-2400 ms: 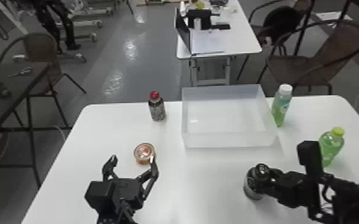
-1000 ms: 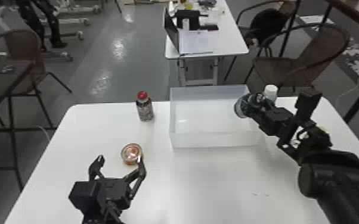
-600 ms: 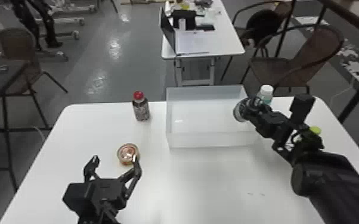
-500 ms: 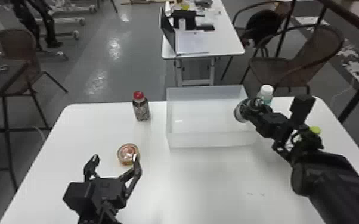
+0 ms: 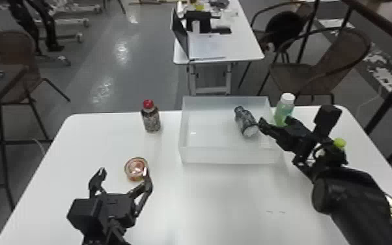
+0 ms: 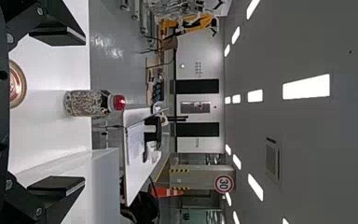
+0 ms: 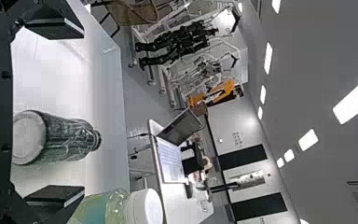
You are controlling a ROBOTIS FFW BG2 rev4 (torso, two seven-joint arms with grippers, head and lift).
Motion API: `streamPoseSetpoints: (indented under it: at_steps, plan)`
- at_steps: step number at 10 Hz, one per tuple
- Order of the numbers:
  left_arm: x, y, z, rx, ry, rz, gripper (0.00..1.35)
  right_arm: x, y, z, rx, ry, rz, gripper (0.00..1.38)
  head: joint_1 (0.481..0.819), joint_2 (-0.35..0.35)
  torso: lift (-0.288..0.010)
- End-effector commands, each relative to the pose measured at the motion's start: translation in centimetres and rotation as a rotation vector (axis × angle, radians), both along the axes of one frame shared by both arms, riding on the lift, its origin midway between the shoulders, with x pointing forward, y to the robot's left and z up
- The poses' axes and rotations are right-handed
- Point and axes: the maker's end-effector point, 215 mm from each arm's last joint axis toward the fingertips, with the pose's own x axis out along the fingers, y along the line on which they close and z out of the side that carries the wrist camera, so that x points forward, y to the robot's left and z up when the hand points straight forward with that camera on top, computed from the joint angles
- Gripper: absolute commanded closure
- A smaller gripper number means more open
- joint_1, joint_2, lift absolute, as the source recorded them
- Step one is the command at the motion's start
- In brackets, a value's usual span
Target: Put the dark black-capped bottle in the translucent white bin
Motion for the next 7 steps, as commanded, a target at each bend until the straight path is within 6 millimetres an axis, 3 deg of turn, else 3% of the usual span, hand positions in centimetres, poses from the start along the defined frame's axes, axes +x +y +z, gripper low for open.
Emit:
streamPoseSetpoints:
  at_steps: [1, 2, 4, 5, 7]
  plan:
    - [-0.1, 0.0, 0.0, 0.000, 0.000, 0.000, 0.23, -0.3, 0.1, 1.1, 0.014, -0.033, 0.000, 0.10, 0.695, 0.062, -0.034]
    - [-0.1, 0.0, 0.0, -0.002, -0.001, 0.000, 0.23, -1.0, 0.4, 2.9, 0.011, -0.077, 0.011, 0.10, 0.695, 0.063, -0.034]
    - [-0.1, -0.1, 0.2, -0.004, -0.006, 0.000, 0.23, -4.7, 1.0, 4.5, -0.039, -0.116, 0.043, 0.11, 0.695, 0.067, -0.034]
    - [-0.1, -0.2, 0.1, -0.006, -0.004, -0.001, 0.23, -7.7, 0.8, 4.8, -0.070, -0.129, 0.021, 0.11, 0.695, 0.070, -0.034]
    - [-0.3, -0.2, 0.0, -0.008, -0.001, 0.002, 0.23, -14.0, 0.5, 3.2, -0.084, -0.102, -0.024, 0.11, 0.695, 0.066, -0.034]
